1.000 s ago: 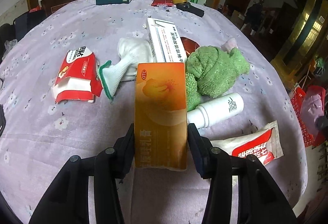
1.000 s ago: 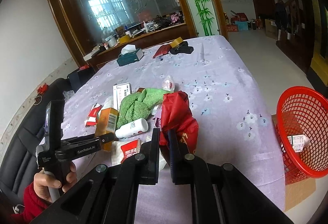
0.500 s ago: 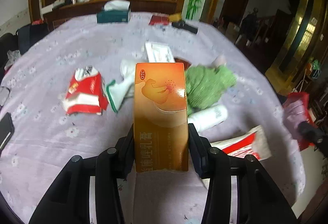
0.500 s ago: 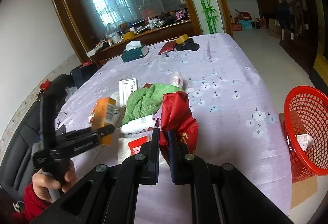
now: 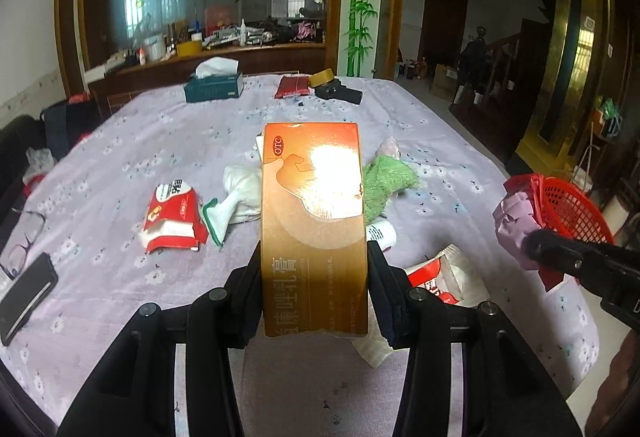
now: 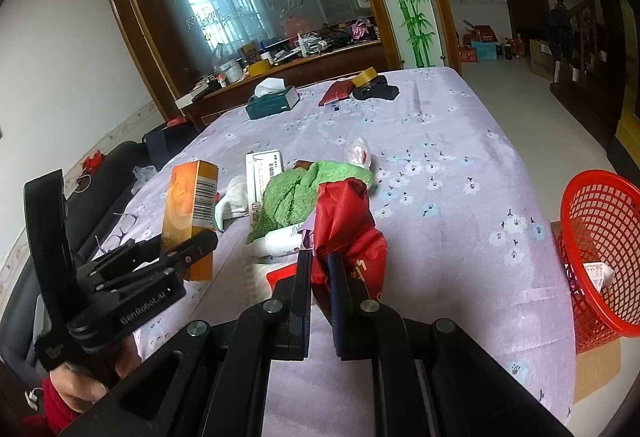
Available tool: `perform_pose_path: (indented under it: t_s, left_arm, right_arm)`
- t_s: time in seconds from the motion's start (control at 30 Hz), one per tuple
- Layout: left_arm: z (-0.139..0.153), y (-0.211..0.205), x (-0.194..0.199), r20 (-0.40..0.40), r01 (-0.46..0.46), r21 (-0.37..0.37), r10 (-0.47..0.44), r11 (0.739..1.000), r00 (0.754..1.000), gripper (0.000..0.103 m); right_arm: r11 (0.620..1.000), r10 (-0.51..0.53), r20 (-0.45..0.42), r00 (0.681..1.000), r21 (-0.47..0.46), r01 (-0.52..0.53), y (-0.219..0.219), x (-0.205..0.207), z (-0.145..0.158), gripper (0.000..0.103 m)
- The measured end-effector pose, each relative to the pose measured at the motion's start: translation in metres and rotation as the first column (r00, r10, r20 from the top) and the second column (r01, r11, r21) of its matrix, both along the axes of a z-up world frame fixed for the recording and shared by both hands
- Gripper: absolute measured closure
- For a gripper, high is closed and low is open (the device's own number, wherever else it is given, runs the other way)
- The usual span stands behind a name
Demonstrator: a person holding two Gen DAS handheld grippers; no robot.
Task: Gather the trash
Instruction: 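Lift the orange box with left tool while right tool holds the red bag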
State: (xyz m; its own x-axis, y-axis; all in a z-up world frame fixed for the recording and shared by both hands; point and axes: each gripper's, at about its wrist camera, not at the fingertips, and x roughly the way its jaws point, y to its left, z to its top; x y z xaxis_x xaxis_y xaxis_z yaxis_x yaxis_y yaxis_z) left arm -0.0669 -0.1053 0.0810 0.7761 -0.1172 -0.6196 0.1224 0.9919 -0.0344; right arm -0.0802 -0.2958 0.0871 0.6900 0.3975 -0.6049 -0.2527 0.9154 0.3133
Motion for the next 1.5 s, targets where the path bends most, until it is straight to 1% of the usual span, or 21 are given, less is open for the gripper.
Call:
perform_pose_path:
  t_s: [0.27, 0.5, 1.5]
  left_arm:
    - [0.0, -0.006, -0.007, 0.034, -0.016, 0.052, 0.014, 0.999, 0.999, 0.058]
    - [0.0, -0.007, -0.013, 0.056, -0.028, 0.078, 0.024, 0.997, 0.998, 0.058]
    - [0.0, -0.004, -0.017, 0.061, -0.03, 0.082, 0.025, 0.996, 0.998, 0.058]
  right_arm:
    - [1.0, 0.003, 0.003, 1.0, -0.002, -0.003, 0.002, -0.003, 0.002, 0.094]
    - [1.0, 0.009, -0.001, 1.0, -0.002, -0.009, 0.007, -0.006, 0.003, 0.094]
    - [1.0, 0.018, -0.005, 1.0, -0.002, -0.018, 0.016, -0.011, 0.006, 0.094]
